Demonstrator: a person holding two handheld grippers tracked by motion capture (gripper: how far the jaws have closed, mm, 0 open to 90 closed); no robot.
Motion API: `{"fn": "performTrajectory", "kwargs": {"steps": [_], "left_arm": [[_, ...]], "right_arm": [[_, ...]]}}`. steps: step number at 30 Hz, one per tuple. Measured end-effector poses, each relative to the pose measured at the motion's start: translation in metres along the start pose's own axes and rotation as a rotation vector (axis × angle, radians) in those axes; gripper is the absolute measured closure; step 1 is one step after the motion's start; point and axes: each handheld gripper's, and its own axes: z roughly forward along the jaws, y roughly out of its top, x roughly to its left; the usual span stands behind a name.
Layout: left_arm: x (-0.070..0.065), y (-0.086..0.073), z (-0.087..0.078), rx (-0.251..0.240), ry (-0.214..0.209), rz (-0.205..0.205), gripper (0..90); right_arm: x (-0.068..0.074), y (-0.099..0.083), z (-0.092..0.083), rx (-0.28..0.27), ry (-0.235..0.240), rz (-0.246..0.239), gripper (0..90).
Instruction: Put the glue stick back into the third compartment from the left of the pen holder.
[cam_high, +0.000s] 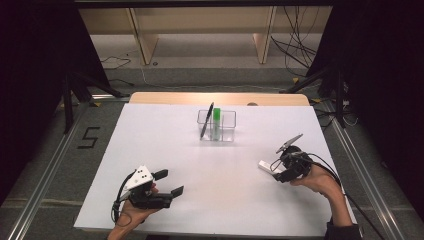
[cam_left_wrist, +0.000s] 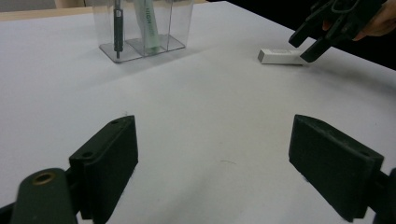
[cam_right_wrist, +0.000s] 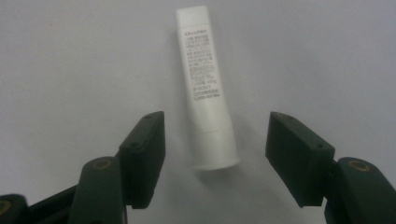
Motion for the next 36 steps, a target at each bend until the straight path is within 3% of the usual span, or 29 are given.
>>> {"fn": "performTrajectory", "kwargs": {"steps": [16, 25, 36], "left_arm": [[0.0, 0.0, 0.001, 0.007, -0.004, 0.007, 15.5], [-0.001, 0.0, 0.001, 0.006, -0.003, 0.009, 15.6], [0.0, 0.0, 0.0, 0.007, 0.0, 0.011, 15.7]], "right_arm": [[-0.003, -0.002, 0.013, 0.059, 0.01, -0.015, 53.5], [0.001, -0.002, 0.013, 0.061, 0.019, -0.03, 63.5], [0.004, 0.0, 0.013, 0.071, 0.002, -0.042, 65.3]]}}
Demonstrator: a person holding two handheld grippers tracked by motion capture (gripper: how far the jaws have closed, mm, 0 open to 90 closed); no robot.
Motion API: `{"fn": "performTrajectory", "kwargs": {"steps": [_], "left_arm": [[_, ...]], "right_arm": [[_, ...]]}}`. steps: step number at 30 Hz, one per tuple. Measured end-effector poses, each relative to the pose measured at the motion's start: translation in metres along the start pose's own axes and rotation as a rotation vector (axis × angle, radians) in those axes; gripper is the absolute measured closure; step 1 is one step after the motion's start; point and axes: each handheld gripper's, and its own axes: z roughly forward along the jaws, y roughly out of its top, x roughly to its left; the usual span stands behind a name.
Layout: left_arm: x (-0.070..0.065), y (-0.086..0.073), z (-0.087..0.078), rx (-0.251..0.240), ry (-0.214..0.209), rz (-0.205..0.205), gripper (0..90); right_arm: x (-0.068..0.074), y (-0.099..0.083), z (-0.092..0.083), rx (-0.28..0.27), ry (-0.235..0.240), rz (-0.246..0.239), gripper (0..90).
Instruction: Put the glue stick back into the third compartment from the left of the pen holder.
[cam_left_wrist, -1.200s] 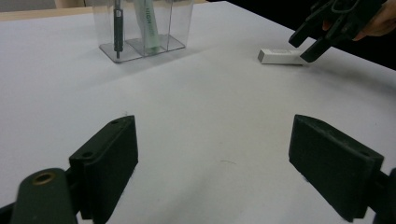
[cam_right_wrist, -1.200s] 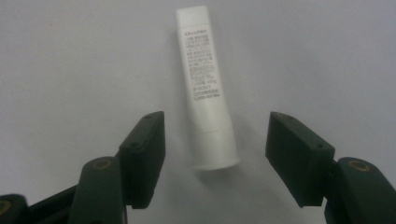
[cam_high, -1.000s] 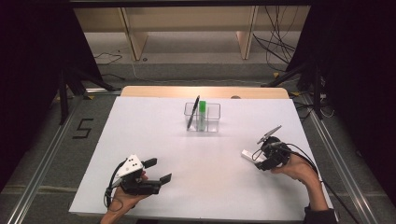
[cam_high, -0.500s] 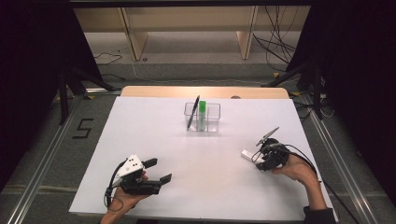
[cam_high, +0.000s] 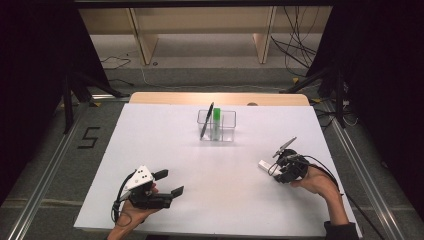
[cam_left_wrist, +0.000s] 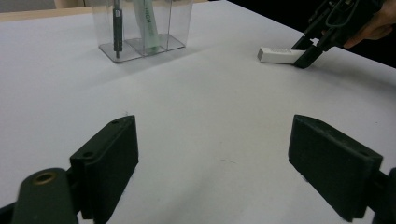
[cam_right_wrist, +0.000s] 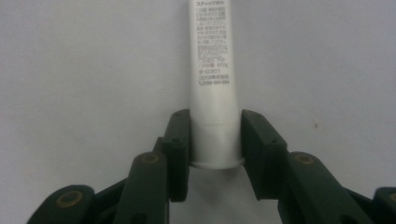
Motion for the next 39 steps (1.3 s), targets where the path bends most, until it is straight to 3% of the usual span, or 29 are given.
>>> {"fn": "performTrajectory", "kwargs": {"steps": [11, 17, 20, 24, 32, 39], "left_arm": [[0.0, 0.0, -0.001, -0.001, 0.004, -0.004, 15.7], [0.0, -0.001, 0.0, 0.004, 0.009, -0.001, 15.7], [0.001, -0.001, -0.001, 0.002, 0.01, -0.004, 15.9], [0.001, -0.001, 0.0, 0.008, 0.011, 0.002, 15.9], [0.003, -0.002, 0.0, 0.012, 0.017, -0.004, 16.0], [0.003, -0.002, 0.0, 0.014, 0.015, -0.004, 15.9]], "right_arm": [[0.003, 0.003, -0.005, -0.031, -0.003, -0.001, 65.5], [0.003, 0.003, -0.012, -0.099, -0.02, -0.001, 65.6], [0.006, 0.005, -0.017, -0.132, -0.05, -0.011, 65.5], [0.015, 0.01, -0.026, -0.219, -0.105, -0.057, 65.5], [0.042, 0.021, -0.036, -0.327, -0.221, -0.183, 65.5], [0.064, 0.03, -0.034, -0.373, -0.244, -0.258, 65.5]]}}
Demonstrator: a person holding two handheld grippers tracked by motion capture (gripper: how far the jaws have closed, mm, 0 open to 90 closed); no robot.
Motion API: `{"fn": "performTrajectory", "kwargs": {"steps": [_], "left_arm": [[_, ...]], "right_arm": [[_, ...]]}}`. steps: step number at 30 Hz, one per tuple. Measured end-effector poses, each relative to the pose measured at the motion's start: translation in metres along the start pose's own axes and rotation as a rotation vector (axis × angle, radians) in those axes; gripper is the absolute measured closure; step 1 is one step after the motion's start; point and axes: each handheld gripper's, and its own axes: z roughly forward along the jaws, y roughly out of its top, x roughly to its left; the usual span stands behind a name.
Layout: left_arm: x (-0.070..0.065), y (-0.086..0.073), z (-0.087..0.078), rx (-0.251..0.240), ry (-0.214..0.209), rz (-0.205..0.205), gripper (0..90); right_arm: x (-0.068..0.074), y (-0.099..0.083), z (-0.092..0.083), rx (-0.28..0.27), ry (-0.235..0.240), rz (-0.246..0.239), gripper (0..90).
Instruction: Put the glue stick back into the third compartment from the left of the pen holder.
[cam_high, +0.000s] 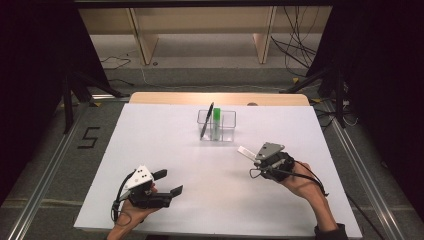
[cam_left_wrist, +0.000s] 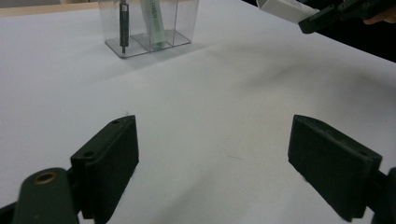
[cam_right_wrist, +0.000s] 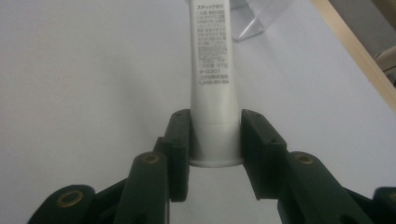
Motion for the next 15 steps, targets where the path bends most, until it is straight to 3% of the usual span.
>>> {"fn": "performTrajectory", "kwargs": {"steps": [5, 10, 15], "left_arm": [[0.0, 0.0, -0.001, -0.003, 0.0, -0.001, 15.9], [0.001, 0.001, -0.001, -0.004, -0.001, -0.003, 15.9], [0.0, 0.0, 0.0, 0.006, -0.004, 0.005, 15.9]], "right_arm": [[0.011, 0.006, -0.001, -0.04, -0.016, -0.052, 65.5], [0.024, 0.011, -0.001, -0.075, -0.07, -0.128, 65.4], [0.034, 0.013, 0.0, -0.108, -0.092, -0.181, 65.5]]}}
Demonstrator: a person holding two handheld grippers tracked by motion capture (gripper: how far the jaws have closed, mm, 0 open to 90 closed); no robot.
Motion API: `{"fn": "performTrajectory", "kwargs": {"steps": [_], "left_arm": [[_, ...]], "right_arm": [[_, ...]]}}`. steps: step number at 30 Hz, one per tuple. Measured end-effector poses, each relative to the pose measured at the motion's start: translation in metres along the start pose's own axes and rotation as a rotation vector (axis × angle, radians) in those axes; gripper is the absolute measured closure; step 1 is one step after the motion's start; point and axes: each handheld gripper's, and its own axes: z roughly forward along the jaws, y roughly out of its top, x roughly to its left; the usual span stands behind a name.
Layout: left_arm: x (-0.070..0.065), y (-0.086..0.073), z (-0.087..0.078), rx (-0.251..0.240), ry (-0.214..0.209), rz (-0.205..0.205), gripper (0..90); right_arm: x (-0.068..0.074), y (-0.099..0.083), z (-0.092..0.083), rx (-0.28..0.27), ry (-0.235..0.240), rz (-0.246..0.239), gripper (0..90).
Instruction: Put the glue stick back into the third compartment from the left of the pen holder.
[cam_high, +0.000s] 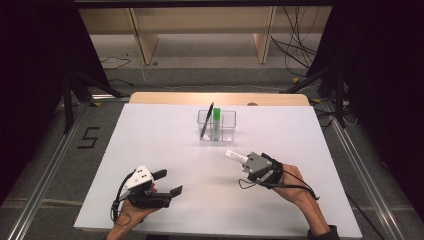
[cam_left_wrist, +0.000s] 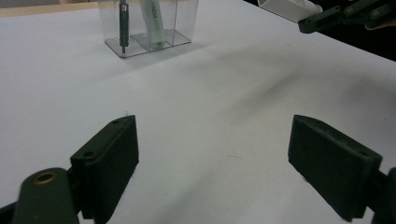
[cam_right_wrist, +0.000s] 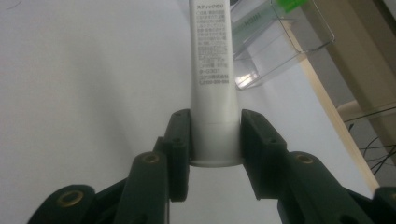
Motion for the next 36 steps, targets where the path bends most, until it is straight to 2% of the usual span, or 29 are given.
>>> {"fn": "performTrajectory", "kwargs": {"steps": [4, 11, 16, 17, 23, 26, 31, 33, 36], "left_arm": [[0.0, 0.0, 0.0, 0.002, 0.001, 0.005, 15.9], [-0.002, 0.001, 0.001, 0.001, 0.0, 0.009, 15.9], [-0.002, 0.001, 0.002, 0.012, -0.007, 0.011, 15.9], [-0.002, 0.001, 0.002, 0.013, -0.012, 0.011, 15.9], [-0.005, 0.001, 0.005, 0.038, -0.045, 0.012, 15.9], [-0.006, 0.001, 0.007, 0.057, -0.056, 0.022, 15.9], [-0.01, 0.003, 0.009, 0.074, -0.083, 0.016, 16.0], [-0.014, 0.004, 0.011, 0.101, -0.092, 0.045, 15.9], [-0.019, 0.007, 0.016, 0.126, -0.112, 0.058, 15.9]], "right_arm": [[0.009, 0.002, 0.002, 0.007, -0.038, -0.061, 65.5], [0.026, 0.006, 0.002, -0.038, -0.079, -0.177, 65.5], [0.04, 0.007, 0.005, -0.074, -0.11, -0.294, 65.5], [0.042, 0.007, 0.005, -0.08, -0.119, -0.299, 65.5], [0.058, 0.007, 0.003, -0.128, -0.171, -0.447, 65.4], [0.067, 0.005, 0.003, -0.142, -0.201, -0.5, 65.5], [0.076, 0.005, 0.004, -0.164, -0.229, -0.57, 65.5], [0.079, 0.004, 0.004, -0.172, -0.241, -0.596, 65.5], [0.084, 0.003, 0.004, -0.182, -0.257, -0.639, 65.5]]}}
